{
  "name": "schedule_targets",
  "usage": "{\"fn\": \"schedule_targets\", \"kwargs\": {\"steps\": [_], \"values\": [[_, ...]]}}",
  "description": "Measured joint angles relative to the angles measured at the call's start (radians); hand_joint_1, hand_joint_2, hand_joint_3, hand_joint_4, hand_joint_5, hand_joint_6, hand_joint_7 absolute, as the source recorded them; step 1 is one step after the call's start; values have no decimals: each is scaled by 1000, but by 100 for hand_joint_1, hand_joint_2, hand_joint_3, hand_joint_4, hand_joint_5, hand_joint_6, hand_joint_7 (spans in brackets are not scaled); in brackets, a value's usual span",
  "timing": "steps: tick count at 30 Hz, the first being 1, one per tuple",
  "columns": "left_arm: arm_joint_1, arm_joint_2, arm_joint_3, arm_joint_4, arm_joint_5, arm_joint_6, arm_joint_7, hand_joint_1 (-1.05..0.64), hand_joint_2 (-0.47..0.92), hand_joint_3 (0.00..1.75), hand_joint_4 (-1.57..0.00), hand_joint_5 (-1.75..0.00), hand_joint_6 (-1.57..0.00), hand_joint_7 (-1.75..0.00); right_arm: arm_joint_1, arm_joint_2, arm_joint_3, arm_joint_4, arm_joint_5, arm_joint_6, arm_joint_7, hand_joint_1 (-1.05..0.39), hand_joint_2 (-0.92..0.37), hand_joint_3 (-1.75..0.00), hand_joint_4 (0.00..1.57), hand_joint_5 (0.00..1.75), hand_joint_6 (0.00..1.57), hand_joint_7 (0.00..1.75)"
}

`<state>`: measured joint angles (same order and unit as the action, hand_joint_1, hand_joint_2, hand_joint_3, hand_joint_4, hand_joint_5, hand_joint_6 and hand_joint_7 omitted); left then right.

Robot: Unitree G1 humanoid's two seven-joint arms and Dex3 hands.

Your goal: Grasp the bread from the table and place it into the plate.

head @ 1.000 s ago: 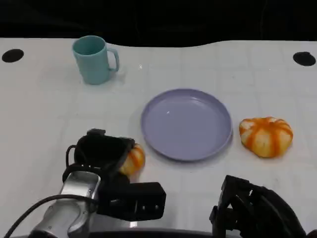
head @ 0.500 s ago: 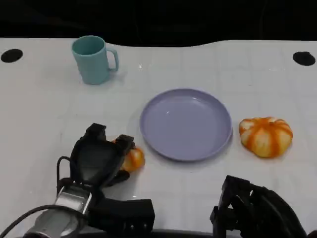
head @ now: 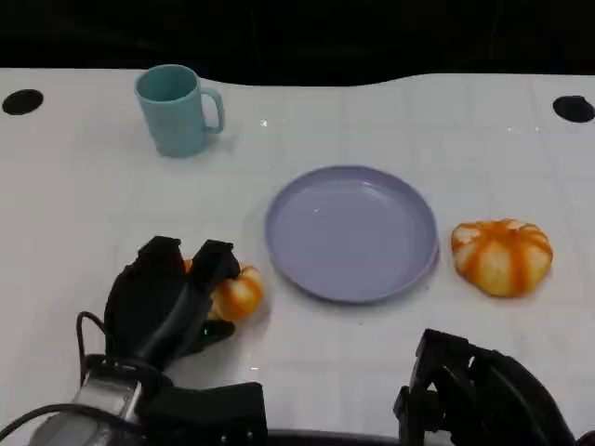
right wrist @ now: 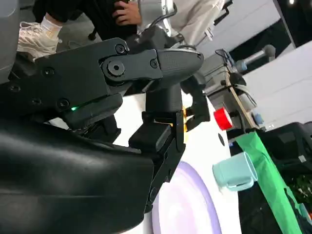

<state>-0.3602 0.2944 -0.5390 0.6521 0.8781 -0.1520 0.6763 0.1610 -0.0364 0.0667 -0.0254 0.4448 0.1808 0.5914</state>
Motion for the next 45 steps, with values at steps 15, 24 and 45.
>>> {"fn": "schedule_targets", "kwargs": {"steps": [15,24,45], "values": [[30,49,91,-262,-29,16,-161,-18,51,88,-84,-175,-63,-175,-4,28,0,56,2,-37,48,-70,-92,-23,86,161,78,137],[-8,20,101,-297,-45,-17,-185,-20,40,106,-89,-175,-68,-175,-15,28,0,62,6,-24,55,-71,-92,-22,86,158,78,135],[-318,-207,3,24,-46,-83,-268,-16,50,85,-92,-175,-86,-135,2,20,7,55,1,-19,58,-71,-92,-23,86,156,77,136]]}}
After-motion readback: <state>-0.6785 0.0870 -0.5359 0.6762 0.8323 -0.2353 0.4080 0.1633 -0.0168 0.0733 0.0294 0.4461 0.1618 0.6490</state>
